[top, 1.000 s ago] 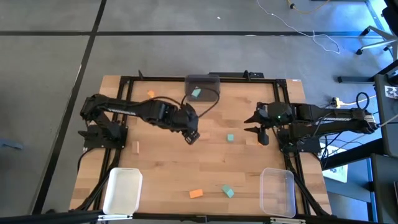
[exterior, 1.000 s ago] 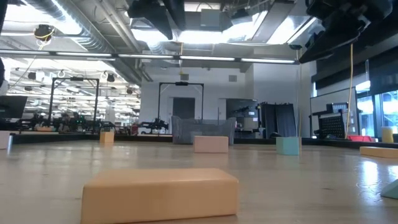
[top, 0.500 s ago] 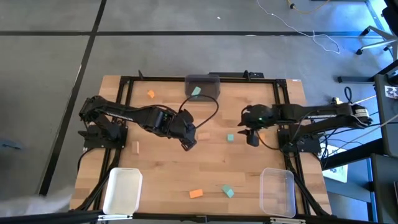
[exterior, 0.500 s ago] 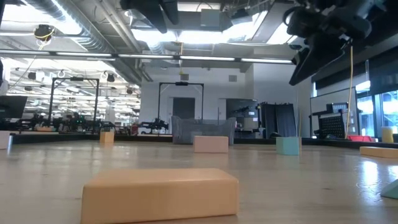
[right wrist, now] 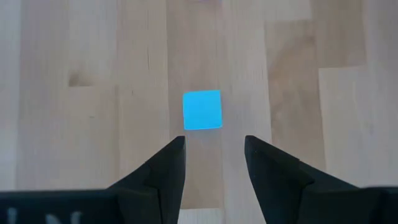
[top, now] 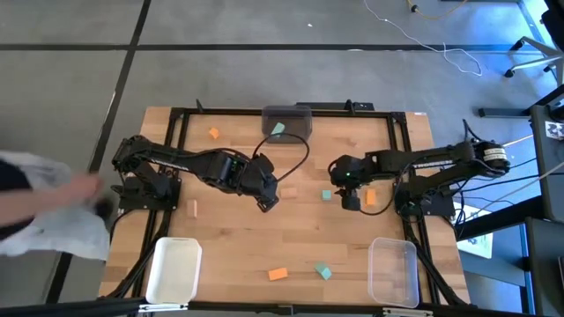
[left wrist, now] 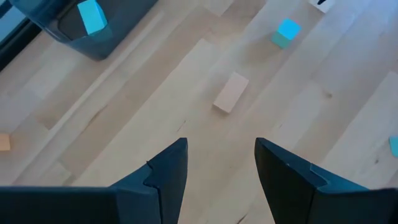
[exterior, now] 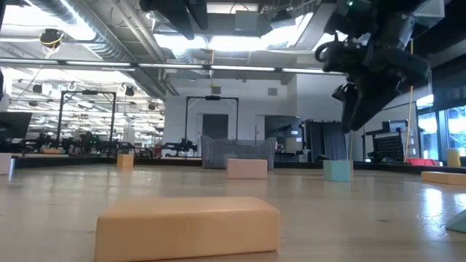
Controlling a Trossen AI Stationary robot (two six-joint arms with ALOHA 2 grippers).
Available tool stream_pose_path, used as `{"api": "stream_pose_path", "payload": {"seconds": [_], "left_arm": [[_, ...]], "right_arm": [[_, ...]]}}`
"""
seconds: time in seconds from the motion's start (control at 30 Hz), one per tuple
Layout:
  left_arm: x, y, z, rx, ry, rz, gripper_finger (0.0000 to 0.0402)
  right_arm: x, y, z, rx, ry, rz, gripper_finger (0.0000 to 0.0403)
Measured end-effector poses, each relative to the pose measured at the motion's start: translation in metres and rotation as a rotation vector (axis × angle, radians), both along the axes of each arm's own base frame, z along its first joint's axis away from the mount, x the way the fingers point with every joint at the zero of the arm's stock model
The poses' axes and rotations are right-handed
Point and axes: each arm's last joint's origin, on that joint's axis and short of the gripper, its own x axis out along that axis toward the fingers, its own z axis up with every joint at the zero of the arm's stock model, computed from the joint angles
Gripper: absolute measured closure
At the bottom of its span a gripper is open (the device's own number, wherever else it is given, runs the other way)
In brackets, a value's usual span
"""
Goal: Sort & place blocks by color
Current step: Put the top blue block into the black bin
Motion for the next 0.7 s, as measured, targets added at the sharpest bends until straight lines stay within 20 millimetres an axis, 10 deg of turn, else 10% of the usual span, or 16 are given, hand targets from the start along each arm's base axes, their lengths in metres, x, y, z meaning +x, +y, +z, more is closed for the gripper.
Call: {"api": "stream_pose_path", "payload": {"seconds": [0.7], "left_arm": [[0.0,0.0,0.0,0.008,-0.001,0.004,0.0223]], "right_arm": [[0.025,0.0,-0.034,0.029,0.051,0.068,0.0236]]}}
